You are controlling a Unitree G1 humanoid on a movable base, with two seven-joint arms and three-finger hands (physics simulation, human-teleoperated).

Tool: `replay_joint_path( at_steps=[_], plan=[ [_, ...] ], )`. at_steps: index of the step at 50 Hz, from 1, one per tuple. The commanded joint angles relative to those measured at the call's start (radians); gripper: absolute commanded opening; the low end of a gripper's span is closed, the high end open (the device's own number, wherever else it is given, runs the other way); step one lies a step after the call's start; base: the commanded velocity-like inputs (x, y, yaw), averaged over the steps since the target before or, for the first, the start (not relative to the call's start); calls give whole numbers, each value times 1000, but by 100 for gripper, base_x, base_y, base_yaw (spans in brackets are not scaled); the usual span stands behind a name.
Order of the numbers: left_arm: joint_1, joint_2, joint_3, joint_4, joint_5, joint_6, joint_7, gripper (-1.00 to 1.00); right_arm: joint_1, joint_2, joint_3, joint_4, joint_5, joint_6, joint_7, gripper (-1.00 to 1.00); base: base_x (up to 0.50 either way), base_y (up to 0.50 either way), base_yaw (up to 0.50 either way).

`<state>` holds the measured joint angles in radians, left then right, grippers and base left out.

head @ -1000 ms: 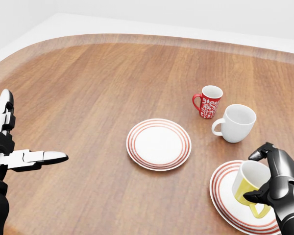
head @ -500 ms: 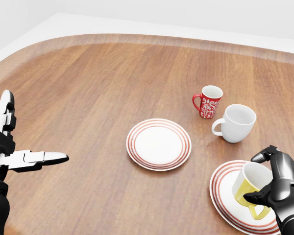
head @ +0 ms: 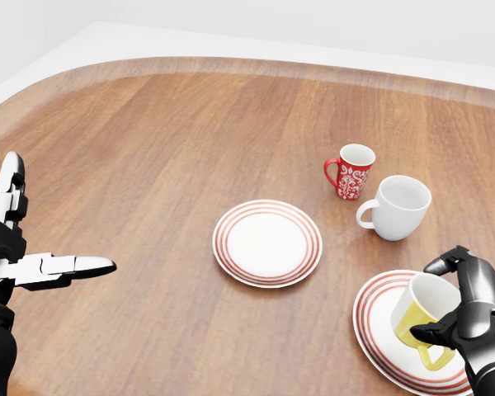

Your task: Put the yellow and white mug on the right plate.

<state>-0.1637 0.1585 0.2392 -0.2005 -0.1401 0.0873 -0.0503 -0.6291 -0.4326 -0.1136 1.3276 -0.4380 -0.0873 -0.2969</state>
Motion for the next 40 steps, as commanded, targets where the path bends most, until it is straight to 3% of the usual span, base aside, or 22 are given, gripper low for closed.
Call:
replay_joint_path(
  at_steps=[1,40],
  plan=[
    [1,0,1,-4,0,0,0,100,-3,-2,-1,1,-33,0,-19,-100,0,0,0],
    [2,-2,-1,1,2,0,-1,100,-33,-6,-11,2,-19,0,-41,-100,0,0,0]
  ],
)
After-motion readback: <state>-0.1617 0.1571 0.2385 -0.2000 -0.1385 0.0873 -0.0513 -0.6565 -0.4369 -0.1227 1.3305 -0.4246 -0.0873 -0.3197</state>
